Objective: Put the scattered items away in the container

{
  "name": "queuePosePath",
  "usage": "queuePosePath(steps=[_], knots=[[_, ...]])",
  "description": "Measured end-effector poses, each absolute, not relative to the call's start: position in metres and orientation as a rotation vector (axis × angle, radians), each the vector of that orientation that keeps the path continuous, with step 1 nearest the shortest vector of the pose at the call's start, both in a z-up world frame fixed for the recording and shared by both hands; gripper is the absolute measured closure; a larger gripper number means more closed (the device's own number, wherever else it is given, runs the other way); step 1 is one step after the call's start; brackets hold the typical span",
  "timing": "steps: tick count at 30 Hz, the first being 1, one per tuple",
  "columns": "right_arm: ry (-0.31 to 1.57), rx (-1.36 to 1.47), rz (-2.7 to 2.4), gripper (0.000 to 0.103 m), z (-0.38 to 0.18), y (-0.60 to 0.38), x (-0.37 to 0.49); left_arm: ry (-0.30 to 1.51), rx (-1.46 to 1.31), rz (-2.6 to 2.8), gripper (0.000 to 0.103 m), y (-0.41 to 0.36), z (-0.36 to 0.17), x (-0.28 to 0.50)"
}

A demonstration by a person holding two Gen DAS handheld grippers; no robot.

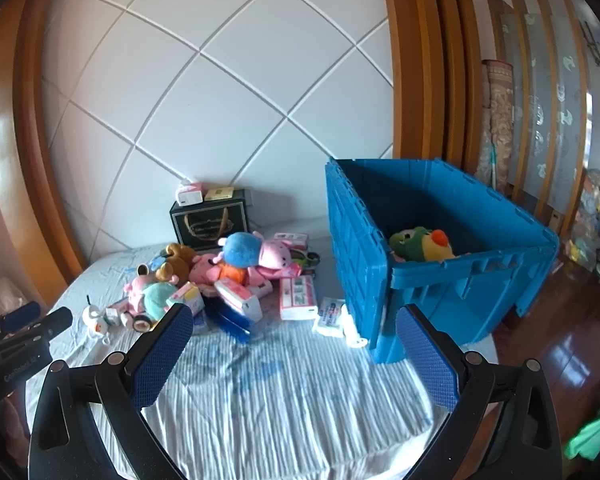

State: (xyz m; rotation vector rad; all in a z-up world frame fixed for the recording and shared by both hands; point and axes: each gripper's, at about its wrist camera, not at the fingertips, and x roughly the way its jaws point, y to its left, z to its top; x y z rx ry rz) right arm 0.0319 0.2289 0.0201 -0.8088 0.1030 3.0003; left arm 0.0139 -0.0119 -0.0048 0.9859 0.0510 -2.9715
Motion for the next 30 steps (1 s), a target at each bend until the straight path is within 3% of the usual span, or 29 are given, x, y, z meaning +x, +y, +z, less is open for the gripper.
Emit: queuePosePath(steps=[30], knots=[[0.086, -0.814, 2.96, 0.0, 0.017, 0.226, 0.021, 0.037, 1.007, -2.989, 0.044, -0.017, -0.014, 0.002]])
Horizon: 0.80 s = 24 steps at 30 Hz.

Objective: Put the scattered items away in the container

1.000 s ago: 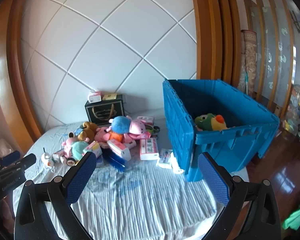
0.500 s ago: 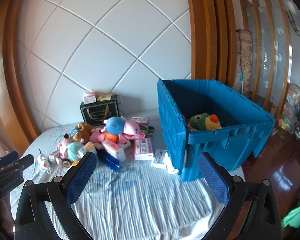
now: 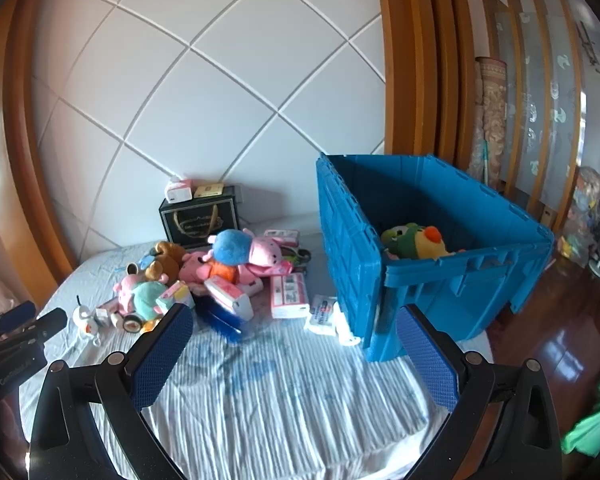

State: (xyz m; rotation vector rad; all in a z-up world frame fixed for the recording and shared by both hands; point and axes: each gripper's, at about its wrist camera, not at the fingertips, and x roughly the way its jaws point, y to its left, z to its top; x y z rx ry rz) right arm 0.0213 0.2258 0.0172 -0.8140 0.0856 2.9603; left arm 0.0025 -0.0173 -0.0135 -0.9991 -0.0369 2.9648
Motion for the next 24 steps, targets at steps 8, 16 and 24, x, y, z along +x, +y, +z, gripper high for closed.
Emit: queuePosePath(steps=[8, 16, 24], knots=[[0.076, -0.821, 2.965, 0.0, 0.016, 0.218, 0.016, -0.038, -1.005, 2.965, 0.044, -0.023, -0.016, -0.002], [0.08, -0.825, 2.976, 0.0, 0.014, 0.216, 0.016, -0.051, -0.994, 2.955, 0.044, -0.029, -0.021, -0.004], [0.113, -0.868, 3.042, 0.0, 0.003, 0.205, 0.005, -0.228, -1.147, 2.913, 0.044, -0.07, -0.071, -0.036]])
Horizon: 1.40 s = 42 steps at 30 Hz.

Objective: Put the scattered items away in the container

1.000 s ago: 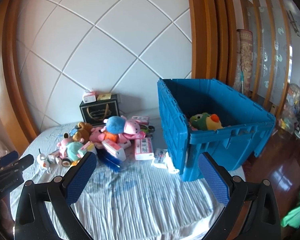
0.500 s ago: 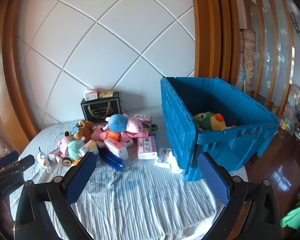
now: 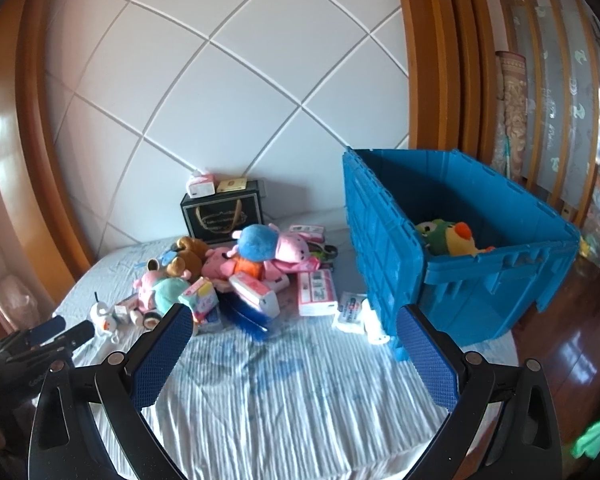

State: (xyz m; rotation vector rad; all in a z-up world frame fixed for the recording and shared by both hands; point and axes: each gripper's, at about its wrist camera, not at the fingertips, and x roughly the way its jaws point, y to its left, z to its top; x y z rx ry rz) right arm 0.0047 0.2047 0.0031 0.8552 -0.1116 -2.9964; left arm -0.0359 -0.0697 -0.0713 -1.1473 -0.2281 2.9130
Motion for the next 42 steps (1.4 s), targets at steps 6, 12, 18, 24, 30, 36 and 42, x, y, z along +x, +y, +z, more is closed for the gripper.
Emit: queuePosePath(steps=[6, 12, 18, 24, 30, 36, 42], knots=[[-0.033, 0.953, -2.815, 0.0, -0.038, 0.187, -0.042, -0.299, -1.464, 2.881, 0.044, -0.103, -0.135, -0.08], [-0.104, 1.238, -2.577, 0.0, -0.119, 0.168, -0.131, -0.309, -1.776, 2.83, 0.044, -0.123, -0.184, -0.122], [-0.036, 1.339, -2.496, 0.0, -0.164, 0.154, -0.2, -0.318, -1.733, 2.865, 0.044, -0.116, -0.201, -0.168], [-0.006, 1.404, -2.453, 0.0, -0.198, 0.143, -0.246, -0.271, -1.683, 2.871, 0.044, -0.102, -0.232, -0.211], [-0.033, 1.45, -2.402, 0.007, -0.233, 0.134, -0.267, -0.226, -1.664, 2.845, 0.044, -0.09, -0.254, -0.25], [-0.087, 1.439, -2.455, 0.0, -0.234, 0.144, -0.282, -0.072, -1.563, 2.809, 0.044, -0.066, -0.242, -0.293], [-0.08, 1.396, -2.477, 0.0, -0.238, 0.144, -0.309, -0.052, -1.607, 2.732, 0.044, -0.054, -0.265, -0.323]])
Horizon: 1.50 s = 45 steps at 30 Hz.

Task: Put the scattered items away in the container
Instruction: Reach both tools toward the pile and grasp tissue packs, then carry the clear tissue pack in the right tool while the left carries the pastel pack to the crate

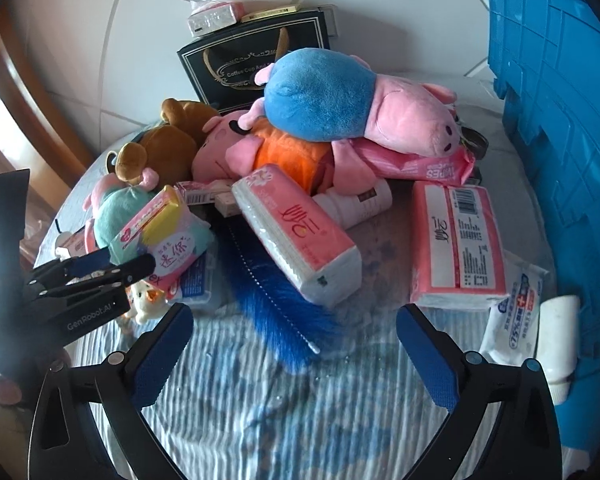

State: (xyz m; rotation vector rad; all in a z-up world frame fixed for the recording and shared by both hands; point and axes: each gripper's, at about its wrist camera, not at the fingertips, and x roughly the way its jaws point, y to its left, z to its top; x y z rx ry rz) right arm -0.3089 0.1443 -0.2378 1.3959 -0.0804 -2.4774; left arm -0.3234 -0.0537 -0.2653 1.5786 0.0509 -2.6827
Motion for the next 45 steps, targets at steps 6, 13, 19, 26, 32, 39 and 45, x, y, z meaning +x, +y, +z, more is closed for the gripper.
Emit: queuePosePath(steps=[6, 13, 19, 26, 32, 39, 45], knots=[[-0.062, 1.408, -2.488, 0.0, -0.257, 0.144, -0.343, 0.044, 1.603, -2.683, 0.044, -0.04, -0.278, -0.338], [-0.048, 1.44, -2.455, 0.006, -0.284, 0.137, -0.365, 0.003, 1.59, -2.695, 0.053, -0.022, -0.282, -0.339], [-0.035, 1.456, -2.438, 0.032, -0.3, 0.134, -0.37, 0.001, 1.567, -2.697, 0.056, -0.016, -0.281, -0.337], [-0.055, 1.469, -2.405, 0.043, -0.298, 0.135, -0.363, 0.005, 1.529, -2.713, 0.058, -0.004, -0.266, -0.321], [-0.075, 1.382, -2.431, 0.05, -0.261, 0.144, -0.34, 0.038, 1.476, -2.733, 0.058, -0.002, -0.234, -0.298], [-0.075, 1.244, -2.493, 0.053, -0.197, 0.157, -0.298, 0.047, 1.361, -2.805, 0.058, 0.0, -0.177, -0.27], [-0.063, 1.1, -2.586, 0.053, -0.135, 0.149, -0.258, 0.046, 1.246, -2.901, 0.058, -0.002, -0.126, -0.233]])
